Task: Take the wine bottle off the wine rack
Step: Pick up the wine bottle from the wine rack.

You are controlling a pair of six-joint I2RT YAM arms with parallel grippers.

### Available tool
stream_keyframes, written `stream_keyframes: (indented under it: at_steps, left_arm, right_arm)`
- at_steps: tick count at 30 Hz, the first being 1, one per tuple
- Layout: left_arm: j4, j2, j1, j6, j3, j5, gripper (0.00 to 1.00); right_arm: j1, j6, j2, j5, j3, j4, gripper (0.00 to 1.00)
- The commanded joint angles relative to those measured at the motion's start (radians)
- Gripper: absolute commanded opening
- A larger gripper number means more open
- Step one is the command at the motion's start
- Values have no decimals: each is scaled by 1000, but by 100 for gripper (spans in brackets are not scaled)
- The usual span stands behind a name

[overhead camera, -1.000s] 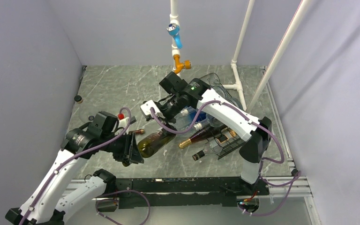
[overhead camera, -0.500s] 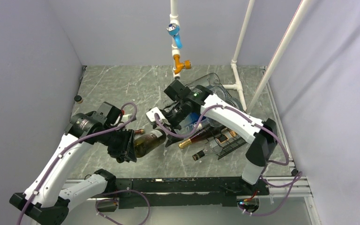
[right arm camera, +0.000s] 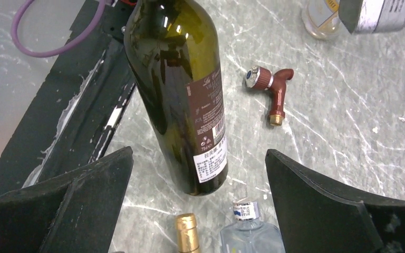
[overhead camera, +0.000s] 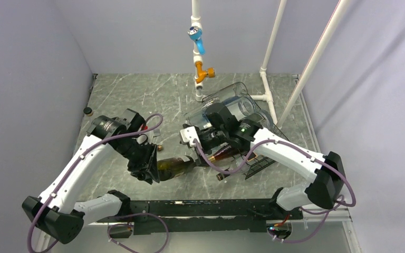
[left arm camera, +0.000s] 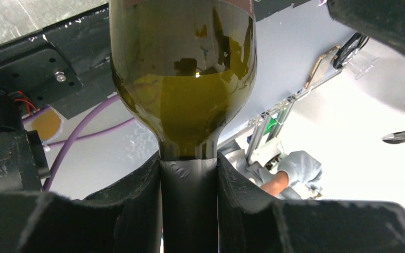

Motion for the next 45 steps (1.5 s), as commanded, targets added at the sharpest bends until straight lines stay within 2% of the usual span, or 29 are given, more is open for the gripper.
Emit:
stream_keyframes:
  at_steps: [1, 5, 10, 24, 34, 45]
  left_arm:
    - [-27, 24, 15, 7, 79, 102, 0]
    - [-25, 37, 23, -17, 75, 115, 0]
    - [-26, 57, 25, -47, 72, 135, 0]
    - [-16, 86, 25, -69, 85, 178, 0]
    - [-13, 120, 25, -55, 111, 211, 0]
    - [-8, 112, 26, -42, 87, 209, 0]
  right_arm:
    - [28, 92, -54, -17, -77, 230, 100]
    - [87, 120, -76, -29, -107, 278, 100]
    - [153, 186, -82, 95, -132, 379, 100]
    - [221, 295, -37, 225, -220, 589, 100]
    - [303, 274, 45, 356, -232, 668, 100]
    - [306, 254, 66, 426, -274, 730, 99]
